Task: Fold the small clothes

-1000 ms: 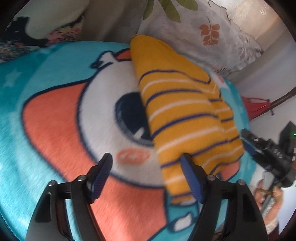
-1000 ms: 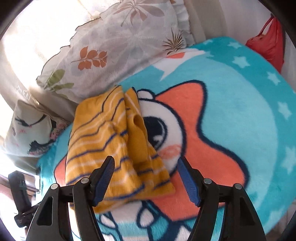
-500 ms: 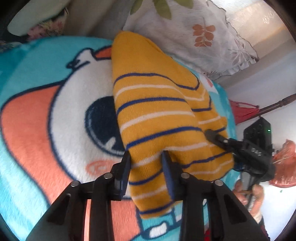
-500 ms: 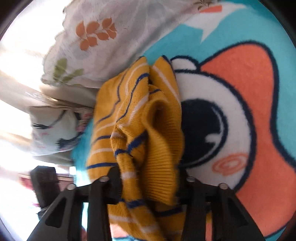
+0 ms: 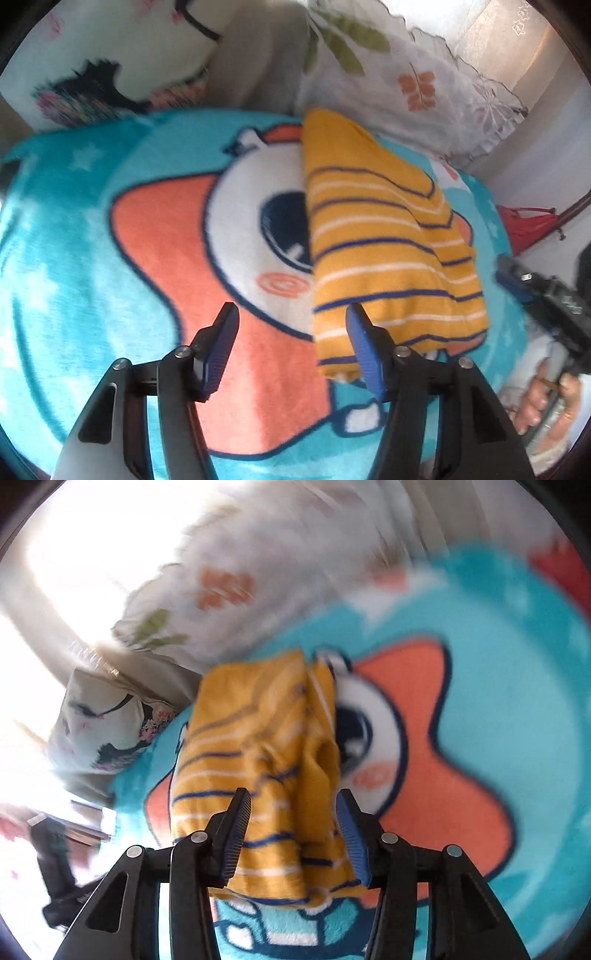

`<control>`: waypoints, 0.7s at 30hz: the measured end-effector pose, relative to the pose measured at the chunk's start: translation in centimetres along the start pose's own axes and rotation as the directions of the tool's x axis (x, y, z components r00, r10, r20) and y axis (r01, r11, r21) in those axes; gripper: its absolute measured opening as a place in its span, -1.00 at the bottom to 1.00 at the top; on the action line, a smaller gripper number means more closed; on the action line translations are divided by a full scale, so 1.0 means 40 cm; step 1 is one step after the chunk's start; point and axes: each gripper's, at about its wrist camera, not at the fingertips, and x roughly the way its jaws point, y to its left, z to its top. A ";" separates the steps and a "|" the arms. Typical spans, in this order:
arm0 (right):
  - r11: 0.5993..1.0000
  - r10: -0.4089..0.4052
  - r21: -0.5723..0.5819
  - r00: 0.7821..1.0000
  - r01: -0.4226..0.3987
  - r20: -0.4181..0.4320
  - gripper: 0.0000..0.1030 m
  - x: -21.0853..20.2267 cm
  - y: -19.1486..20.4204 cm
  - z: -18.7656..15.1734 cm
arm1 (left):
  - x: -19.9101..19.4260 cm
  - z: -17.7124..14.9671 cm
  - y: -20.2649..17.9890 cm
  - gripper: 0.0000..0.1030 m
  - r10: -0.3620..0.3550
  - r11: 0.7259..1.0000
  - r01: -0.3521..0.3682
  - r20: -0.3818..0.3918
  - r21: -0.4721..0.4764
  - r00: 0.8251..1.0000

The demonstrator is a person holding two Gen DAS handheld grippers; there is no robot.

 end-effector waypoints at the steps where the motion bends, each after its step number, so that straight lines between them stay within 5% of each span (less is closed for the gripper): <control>1: 0.998 -0.015 -0.053 1.000 0.016 0.023 0.03 -0.014 0.040 0.005 | -0.010 -0.001 0.008 0.15 0.009 1.000 -0.009 0.010 0.001 1.000; 8: 0.964 0.001 -0.267 0.998 -0.016 -0.056 0.03 0.080 0.227 -0.048 | -0.061 -0.003 0.047 0.25 0.079 0.997 -0.079 0.070 0.002 0.994; 12: 0.933 -0.128 -0.355 0.979 0.065 -0.156 0.04 0.209 0.268 -0.122 | -0.105 -0.005 0.058 0.39 0.158 0.986 -0.163 0.150 0.021 0.976; 19: 0.929 -0.178 -0.348 0.976 0.123 -0.130 0.16 0.206 0.262 -0.153 | -0.208 -0.019 0.085 0.87 0.241 0.967 -0.254 0.427 -0.025 0.872; 21: 0.941 -0.174 -0.314 0.977 0.127 -0.126 0.18 0.185 0.258 -0.155 | -0.225 -0.015 0.091 0.98 0.237 0.969 -0.242 0.457 -0.050 0.857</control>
